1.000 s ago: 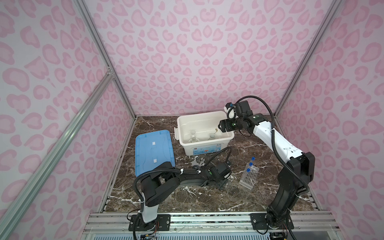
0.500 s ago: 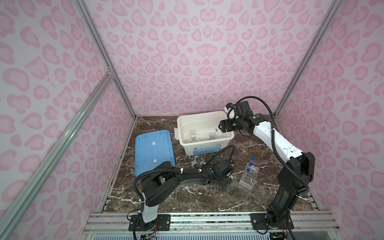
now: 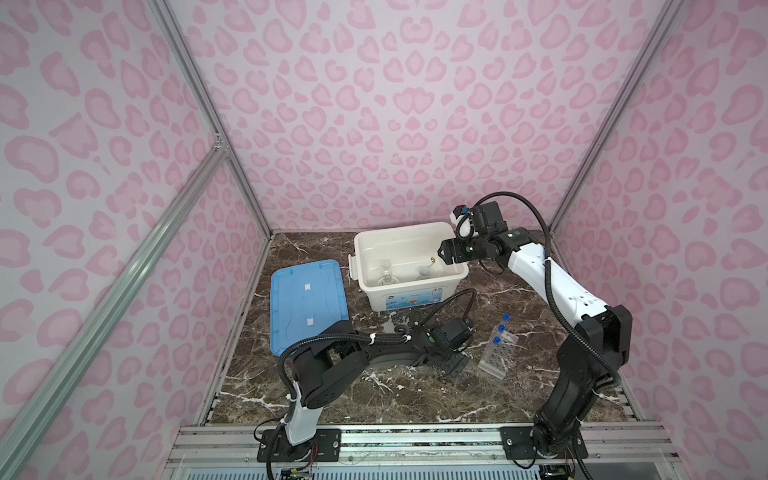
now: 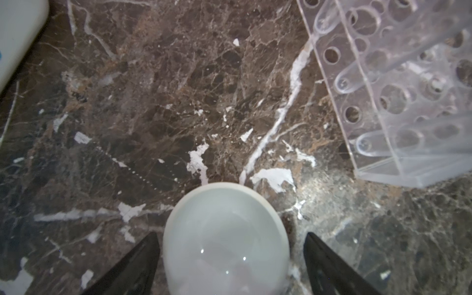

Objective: Organize the chemistry lab equipment
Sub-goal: 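Close the left gripper on the white bowl rim, then lift the white bowl with the left gripper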

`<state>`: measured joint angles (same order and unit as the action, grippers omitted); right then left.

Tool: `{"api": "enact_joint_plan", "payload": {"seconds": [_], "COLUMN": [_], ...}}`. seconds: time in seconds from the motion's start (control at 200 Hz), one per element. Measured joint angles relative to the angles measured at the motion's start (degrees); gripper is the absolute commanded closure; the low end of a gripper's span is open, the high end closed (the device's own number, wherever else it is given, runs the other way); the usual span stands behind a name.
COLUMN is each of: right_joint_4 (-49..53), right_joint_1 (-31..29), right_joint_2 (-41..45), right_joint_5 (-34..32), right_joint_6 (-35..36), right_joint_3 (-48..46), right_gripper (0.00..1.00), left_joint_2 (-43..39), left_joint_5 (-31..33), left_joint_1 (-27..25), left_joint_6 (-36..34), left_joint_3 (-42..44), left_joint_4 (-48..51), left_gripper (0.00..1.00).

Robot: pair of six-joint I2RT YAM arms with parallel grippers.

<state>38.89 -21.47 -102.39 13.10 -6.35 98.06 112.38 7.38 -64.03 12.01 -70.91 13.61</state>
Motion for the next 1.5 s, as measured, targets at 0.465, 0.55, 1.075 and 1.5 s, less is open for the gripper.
{"api": "enact_joint_plan", "payload": {"seconds": [0.465,0.55,1.075,1.5], "right_joint_4": [0.0,0.0,0.0,-0.1], "right_joint_1": [0.3,0.4,0.5,0.6], "right_joint_2": [0.0,0.0,0.0,0.0], "right_joint_5": [0.0,0.0,0.0,0.0], "right_joint_6": [0.1,0.1,0.1,0.1], "right_joint_3": [0.0,0.0,-0.3,-0.4], "right_gripper": [0.13,0.13,0.13,0.13], "left_joint_2": [1.1,1.0,-0.4,-0.4], "left_joint_5": [0.1,0.1,-1.4,-1.3], "left_joint_1": [0.6,0.6,0.1,0.0], "left_joint_6": [-0.1,-0.1,1.7,4.7], "left_joint_3": [-1.4,-1.3,-1.6,-1.8], "left_joint_4": [1.4,1.6,3.4,4.9], "left_gripper": [0.17,0.18,0.19,0.18]}}
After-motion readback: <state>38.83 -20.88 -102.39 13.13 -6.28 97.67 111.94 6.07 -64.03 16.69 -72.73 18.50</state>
